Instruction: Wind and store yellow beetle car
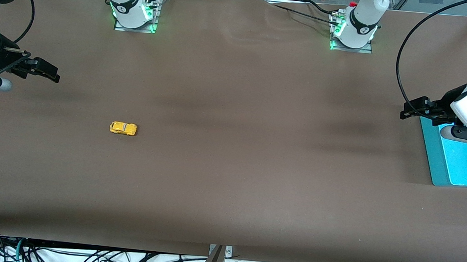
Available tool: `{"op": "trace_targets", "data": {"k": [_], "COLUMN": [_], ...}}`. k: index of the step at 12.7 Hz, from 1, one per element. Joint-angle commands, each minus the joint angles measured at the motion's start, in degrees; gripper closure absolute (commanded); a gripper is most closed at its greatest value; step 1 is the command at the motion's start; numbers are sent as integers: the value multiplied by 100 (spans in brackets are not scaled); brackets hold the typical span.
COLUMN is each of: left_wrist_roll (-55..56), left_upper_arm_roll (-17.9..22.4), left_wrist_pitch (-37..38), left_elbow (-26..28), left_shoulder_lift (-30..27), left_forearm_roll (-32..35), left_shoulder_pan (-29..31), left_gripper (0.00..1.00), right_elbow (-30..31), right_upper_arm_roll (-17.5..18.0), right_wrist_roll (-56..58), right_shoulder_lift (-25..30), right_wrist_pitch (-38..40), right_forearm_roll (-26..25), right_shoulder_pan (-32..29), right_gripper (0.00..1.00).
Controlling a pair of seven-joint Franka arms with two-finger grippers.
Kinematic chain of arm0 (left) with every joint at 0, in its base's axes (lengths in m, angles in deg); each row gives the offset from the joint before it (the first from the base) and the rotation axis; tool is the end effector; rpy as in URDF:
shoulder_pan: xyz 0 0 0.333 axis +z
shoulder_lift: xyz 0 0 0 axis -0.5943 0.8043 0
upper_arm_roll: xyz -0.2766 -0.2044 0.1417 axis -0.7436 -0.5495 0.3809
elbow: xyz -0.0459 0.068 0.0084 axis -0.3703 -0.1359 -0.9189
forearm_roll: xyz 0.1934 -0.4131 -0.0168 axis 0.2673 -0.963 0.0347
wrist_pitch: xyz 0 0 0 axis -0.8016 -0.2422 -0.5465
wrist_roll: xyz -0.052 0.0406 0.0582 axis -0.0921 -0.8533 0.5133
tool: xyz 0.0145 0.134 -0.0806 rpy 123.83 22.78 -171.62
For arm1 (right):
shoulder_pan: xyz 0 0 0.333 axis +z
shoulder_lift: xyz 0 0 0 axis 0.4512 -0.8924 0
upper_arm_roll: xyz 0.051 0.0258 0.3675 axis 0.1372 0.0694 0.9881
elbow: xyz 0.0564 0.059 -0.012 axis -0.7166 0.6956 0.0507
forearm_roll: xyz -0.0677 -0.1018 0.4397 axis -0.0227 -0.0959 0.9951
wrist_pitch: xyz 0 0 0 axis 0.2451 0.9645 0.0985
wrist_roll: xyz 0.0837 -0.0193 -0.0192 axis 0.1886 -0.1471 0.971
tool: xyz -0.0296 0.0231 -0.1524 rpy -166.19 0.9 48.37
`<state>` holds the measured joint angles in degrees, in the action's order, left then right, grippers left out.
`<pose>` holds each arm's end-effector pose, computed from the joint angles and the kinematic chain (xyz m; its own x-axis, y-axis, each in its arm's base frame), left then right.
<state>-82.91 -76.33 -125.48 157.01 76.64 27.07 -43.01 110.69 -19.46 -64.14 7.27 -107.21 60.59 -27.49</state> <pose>0.6659 -0.0147 0.5574 0.9919 -0.0842 -0.0949 -0.0742 -0.9917 0.1046 0.6246 -0.0080 0.5501 0.9955 -0.0554 -0.0770 -0.0561 -0.9984 -0.0074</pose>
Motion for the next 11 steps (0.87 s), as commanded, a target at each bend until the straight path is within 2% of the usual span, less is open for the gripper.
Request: {"op": "trace_targets", "data": {"k": [1, 11], "left_wrist_roll": [29, 29], "left_upper_arm_roll": [-11, -11], "left_wrist_pitch": [-3, -3], "left_elbow": [-115, -115], "left_shoulder_lift": [55, 63], "left_forearm_roll": [-5, -14], "left_shoulder_pan": [-13, -22], "left_gripper": [0, 0], "right_elbow": [-27, -27], "right_upper_arm_roll": [39, 39], "right_wrist_roll": [-13, -22], "right_shoulder_lift": [26, 17], "right_wrist_pitch": [87, 61], "right_forearm_roll": [10, 45], "right_shoulder_pan": [-47, -47], "right_gripper": [0, 0]}}
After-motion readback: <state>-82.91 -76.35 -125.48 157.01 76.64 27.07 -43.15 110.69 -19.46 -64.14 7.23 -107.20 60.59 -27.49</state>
